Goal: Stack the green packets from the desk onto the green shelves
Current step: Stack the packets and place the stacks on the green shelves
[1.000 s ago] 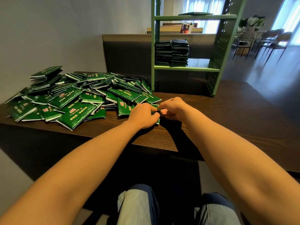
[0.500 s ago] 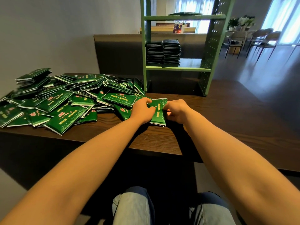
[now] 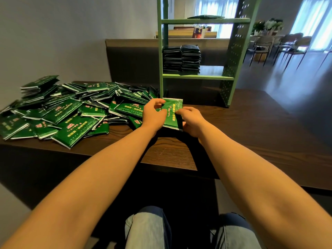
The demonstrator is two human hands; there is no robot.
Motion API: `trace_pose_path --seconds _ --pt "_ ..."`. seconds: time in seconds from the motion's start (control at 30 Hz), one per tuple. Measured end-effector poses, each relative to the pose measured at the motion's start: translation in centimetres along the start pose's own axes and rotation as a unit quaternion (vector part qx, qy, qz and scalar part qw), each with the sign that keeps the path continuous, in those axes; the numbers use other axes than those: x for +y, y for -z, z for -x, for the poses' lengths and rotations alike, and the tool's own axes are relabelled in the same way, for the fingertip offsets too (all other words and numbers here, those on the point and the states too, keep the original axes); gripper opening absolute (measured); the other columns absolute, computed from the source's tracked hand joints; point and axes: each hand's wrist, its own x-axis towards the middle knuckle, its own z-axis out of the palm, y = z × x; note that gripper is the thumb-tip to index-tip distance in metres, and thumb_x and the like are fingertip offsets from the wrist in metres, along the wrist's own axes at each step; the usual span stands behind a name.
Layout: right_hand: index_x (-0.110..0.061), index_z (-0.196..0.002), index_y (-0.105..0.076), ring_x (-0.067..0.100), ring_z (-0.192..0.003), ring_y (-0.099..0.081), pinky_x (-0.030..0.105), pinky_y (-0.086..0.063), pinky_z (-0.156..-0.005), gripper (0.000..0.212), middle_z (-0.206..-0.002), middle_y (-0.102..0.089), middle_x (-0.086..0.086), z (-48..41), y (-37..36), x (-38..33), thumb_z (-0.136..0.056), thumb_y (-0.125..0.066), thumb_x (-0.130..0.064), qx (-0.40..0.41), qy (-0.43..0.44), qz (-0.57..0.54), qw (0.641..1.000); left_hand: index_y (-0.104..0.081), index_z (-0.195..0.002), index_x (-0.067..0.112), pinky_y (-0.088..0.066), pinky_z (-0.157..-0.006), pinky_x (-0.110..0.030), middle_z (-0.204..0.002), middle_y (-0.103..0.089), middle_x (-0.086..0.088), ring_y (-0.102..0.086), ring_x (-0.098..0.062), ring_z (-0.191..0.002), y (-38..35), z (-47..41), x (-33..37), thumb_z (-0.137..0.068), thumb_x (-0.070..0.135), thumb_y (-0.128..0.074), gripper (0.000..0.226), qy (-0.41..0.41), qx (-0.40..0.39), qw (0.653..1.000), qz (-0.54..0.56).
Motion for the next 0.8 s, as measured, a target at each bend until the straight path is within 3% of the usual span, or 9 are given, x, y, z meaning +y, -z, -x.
trace_pose_path --seconds 0.1,0.23,0.33,0.4,0.5,0.57,0.67,0.73,0.8 --pt "-0.015 -0.148 -0.042 0.031 -0.114 -0.067 0.045 -0.06 -0.091 0.061 -0.136 -0.06 0.015 -0.4 -0.8 0.8 -0.095 -0.069 -0.003 0.018 0.024 0.001 1.0 -0.065 -0.105 0.014 -0.05 -0.078 -0.021 -0.101 -0.063 0.0 -0.06 -0.013 -0.095 1.0 0.2 -0.6 -0.086 0.001 -0.063 0.024 -0.018 0.021 0.999 -0.019" --pt "-0.016 -0.15 -0.04 0.024 -0.116 -0.063 0.04 -0.057 -0.096 0.063 -0.133 -0.056 0.008 -0.7 -1.0 1.8 -0.095 -0.067 -0.001 0.074 0.098 0.049 0.991 -0.06 -0.115 0.02 -0.041 -0.065 -0.027 -0.082 -0.057 0.003 -0.055 -0.017 -0.078 3.0 0.7 -2.5 -0.089 0.017 -0.057 0.026 -0.05 0.103 0.98 -0.162" --pt "-0.017 -0.149 -0.04 0.026 -0.115 -0.064 0.042 -0.058 -0.096 0.06 -0.129 -0.055 0.008 -0.6 -0.7 1.8 -0.097 -0.063 0.002 0.062 0.106 0.055 0.991 -0.052 -0.127 0.027 -0.047 -0.085 -0.041 -0.088 -0.063 -0.002 -0.059 -0.025 -0.092 4.2 0.8 -4.0 -0.093 0.027 -0.052 0.034 -0.002 0.124 0.967 -0.221" --pt "-0.015 -0.145 -0.044 0.024 -0.108 -0.066 0.04 -0.059 -0.093 0.053 -0.117 -0.059 0.004 -0.6 -0.7 1.7 -0.098 -0.06 0.004 0.055 0.113 0.066 0.99 -0.05 -0.13 0.03 -0.039 -0.097 -0.048 -0.104 -0.065 -0.007 -0.056 -0.031 -0.109 4.2 0.7 -3.9 -0.096 0.031 -0.05 0.035 0.051 0.129 0.97 -0.198" --pt "-0.012 -0.139 -0.05 0.015 -0.089 -0.066 0.036 -0.061 -0.085 0.043 -0.099 -0.059 -0.003 -0.7 -0.5 1.9 -0.1 -0.057 0.004 0.037 0.117 0.073 0.99 -0.052 -0.133 0.03 -0.035 -0.1 -0.048 -0.119 -0.064 -0.008 -0.051 -0.036 -0.12 4.0 0.7 -3.9 -0.099 0.037 -0.05 0.035 0.071 0.124 0.968 -0.208" --pt "-0.011 -0.139 -0.051 0.012 -0.085 -0.066 0.032 -0.06 -0.08 0.042 -0.098 -0.059 -0.003 -0.7 -0.5 2.0 -0.1 -0.057 0.004 0.032 0.123 0.079 0.989 -0.06 -0.127 0.027 -0.041 -0.094 -0.044 -0.112 -0.067 -0.005 -0.057 -0.034 -0.112 4.1 0.5 -4.2 -0.098 0.034 -0.052 0.031 0.07 0.139 0.966 -0.205" --pt "-0.011 -0.139 -0.051 0.016 -0.086 -0.068 0.04 -0.061 -0.086 0.042 -0.097 -0.062 0.0 -0.7 -0.4 2.1 -0.1 -0.057 0.004 0.028 0.128 0.066 0.989 -0.068 -0.11 0.012 -0.05 -0.076 -0.031 -0.074 -0.059 0.005 -0.058 -0.017 -0.074 4.2 0.1 -4.6 -0.094 0.015 -0.057 0.02 0.028 0.171 0.977 -0.12" --pt "-0.012 -0.138 -0.047 0.024 -0.091 -0.071 0.047 -0.061 -0.091 0.043 -0.098 -0.066 0.005 -0.6 -0.4 2.1 -0.1 -0.057 0.004 0.024 0.125 0.048 0.991 -0.067 -0.098 0.005 -0.043 -0.06 -0.014 -0.066 -0.051 0.01 -0.047 -0.005 -0.059 4.2 0.3 -4.4 -0.091 0.006 -0.057 0.012 -0.005 0.189 0.979 -0.076" --pt "-0.014 -0.139 -0.043 0.03 -0.098 -0.072 0.048 -0.06 -0.091 0.045 -0.104 -0.068 0.011 -0.5 -0.4 2.1 -0.1 -0.058 0.003 0.023 0.117 0.027 0.992 -0.064 -0.089 0.008 -0.035 -0.051 -0.011 -0.066 -0.049 0.01 -0.043 -0.003 -0.056 4.2 0.6 -4.2 -0.092 0.006 -0.056 0.009 -0.034 0.194 0.978 -0.065"
